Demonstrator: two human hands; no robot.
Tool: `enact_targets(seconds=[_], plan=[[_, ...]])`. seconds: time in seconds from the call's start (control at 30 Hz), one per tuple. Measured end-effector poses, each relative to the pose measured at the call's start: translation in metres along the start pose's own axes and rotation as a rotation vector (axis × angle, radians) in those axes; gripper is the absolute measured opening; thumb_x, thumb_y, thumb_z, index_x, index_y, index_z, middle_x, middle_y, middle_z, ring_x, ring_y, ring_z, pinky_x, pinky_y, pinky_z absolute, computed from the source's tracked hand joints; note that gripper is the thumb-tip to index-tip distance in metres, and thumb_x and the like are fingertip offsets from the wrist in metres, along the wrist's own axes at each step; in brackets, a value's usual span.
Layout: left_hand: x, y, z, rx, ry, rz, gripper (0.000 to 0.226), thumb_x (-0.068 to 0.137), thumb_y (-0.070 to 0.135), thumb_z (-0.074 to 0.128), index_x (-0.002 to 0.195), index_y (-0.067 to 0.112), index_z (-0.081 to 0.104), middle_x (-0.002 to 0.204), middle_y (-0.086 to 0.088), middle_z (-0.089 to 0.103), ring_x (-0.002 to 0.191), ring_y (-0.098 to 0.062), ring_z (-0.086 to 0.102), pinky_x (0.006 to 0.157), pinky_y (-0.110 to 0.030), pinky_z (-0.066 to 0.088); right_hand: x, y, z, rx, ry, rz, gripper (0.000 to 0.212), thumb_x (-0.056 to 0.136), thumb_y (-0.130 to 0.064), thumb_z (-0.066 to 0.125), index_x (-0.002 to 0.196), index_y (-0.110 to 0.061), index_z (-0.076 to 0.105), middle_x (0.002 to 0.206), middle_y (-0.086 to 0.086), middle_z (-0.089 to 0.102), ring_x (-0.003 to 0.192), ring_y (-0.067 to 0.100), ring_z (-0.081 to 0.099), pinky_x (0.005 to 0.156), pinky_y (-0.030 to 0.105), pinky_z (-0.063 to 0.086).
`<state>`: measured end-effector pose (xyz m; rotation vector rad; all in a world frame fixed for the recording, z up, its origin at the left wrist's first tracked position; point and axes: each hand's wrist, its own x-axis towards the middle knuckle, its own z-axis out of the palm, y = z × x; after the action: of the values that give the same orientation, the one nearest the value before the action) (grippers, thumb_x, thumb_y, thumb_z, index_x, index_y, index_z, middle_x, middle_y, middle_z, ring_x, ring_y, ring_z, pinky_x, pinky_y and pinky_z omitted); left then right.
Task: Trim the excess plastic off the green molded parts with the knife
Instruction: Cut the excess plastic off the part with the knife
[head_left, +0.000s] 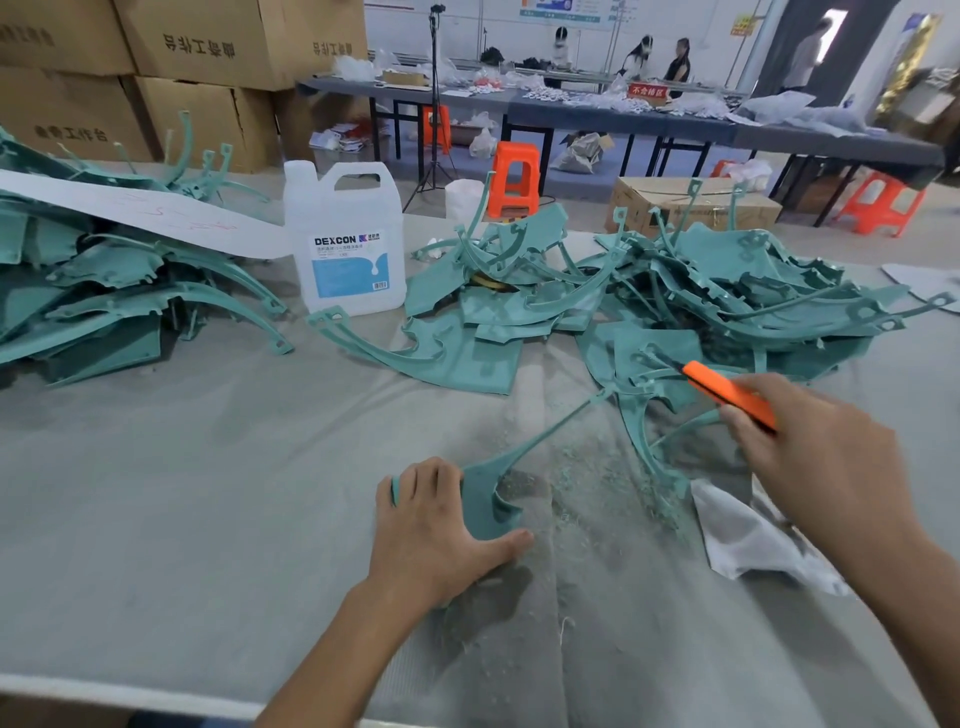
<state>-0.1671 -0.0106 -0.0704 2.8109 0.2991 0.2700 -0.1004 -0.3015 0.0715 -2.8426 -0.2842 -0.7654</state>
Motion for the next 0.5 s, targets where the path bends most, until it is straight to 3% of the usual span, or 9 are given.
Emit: enact_targets(seconds=[0.07, 0.17, 0.27, 0.37, 0.43, 0.5], plan=[[-0.001, 0.000, 0.001, 0.006, -0.009, -0.007, 0.086, 0.058, 0.102, 0.031, 0.103, 0.029, 0.038, 0.107, 0.011, 0.039, 0.102, -0.015, 0.036, 0.103, -0.042, 0.030, -0.021, -0.004, 0.003, 0.090, 0.039, -0.036, 0.022, 0.088, -0.030, 0.075, 0.107, -0.023, 0.069, 0.071, 0.003, 0.066, 0.055, 0.030, 0.061, 0.051, 0.029, 0.035], [-0.002, 0.001, -0.002, 0.015, -0.012, -0.008, 0.083, 0.060, 0.101, 0.030, 0.101, 0.029, 0.038, 0.105, 0.011, 0.039, 0.101, -0.015, 0.037, 0.101, -0.041, 0.031, -0.055, -0.016, 0.019, 0.272, 0.004, 0.016, 0.018, 0.088, -0.033, 0.071, 0.105, -0.029, 0.068, 0.057, -0.015, 0.053, 0.045, 0.006, 0.048, 0.045, 0.021, 0.030], [-0.001, 0.003, -0.006, 0.064, -0.057, -0.020, 0.091, 0.060, 0.103, 0.020, 0.107, 0.029, 0.040, 0.107, 0.010, 0.040, 0.107, -0.018, 0.040, 0.103, -0.042, 0.029, -0.088, -0.020, 0.042, 0.497, -0.085, 0.171, 0.015, 0.091, -0.048, 0.059, 0.105, -0.044, 0.057, 0.066, -0.014, 0.062, 0.057, 0.005, 0.056, 0.051, 0.027, 0.038], [-0.007, 0.002, -0.009, 0.089, -0.100, -0.005, 0.102, 0.061, 0.104, 0.001, 0.134, 0.041, 0.032, 0.113, 0.008, 0.039, 0.115, -0.019, 0.037, 0.106, -0.043, 0.017, -0.110, -0.022, 0.061, 0.638, -0.066, 0.281, 0.018, 0.091, -0.048, 0.060, 0.108, -0.049, 0.054, 0.076, -0.016, 0.065, 0.065, 0.002, 0.059, 0.057, 0.029, 0.043], [-0.008, 0.003, -0.014, 0.096, -0.084, -0.028, 0.097, 0.068, 0.099, -0.006, 0.140, 0.045, 0.032, 0.115, 0.008, 0.042, 0.116, -0.018, 0.037, 0.104, -0.041, 0.016, -0.119, -0.024, 0.070, 0.710, -0.043, 0.344, 0.018, 0.090, -0.052, 0.058, 0.106, -0.056, 0.053, 0.082, -0.018, 0.065, 0.063, 0.006, 0.061, 0.058, 0.032, 0.047], [-0.003, 0.004, -0.019, 0.091, -0.061, -0.051, 0.085, 0.079, 0.090, 0.001, 0.138, 0.043, 0.040, 0.120, 0.008, 0.047, 0.118, -0.018, 0.038, 0.103, -0.040, 0.020, -0.123, -0.029, 0.078, 0.759, -0.024, 0.368, 0.017, 0.088, -0.056, 0.055, 0.104, -0.058, 0.053, 0.083, -0.018, 0.065, 0.060, 0.011, 0.063, 0.059, 0.036, 0.051]])
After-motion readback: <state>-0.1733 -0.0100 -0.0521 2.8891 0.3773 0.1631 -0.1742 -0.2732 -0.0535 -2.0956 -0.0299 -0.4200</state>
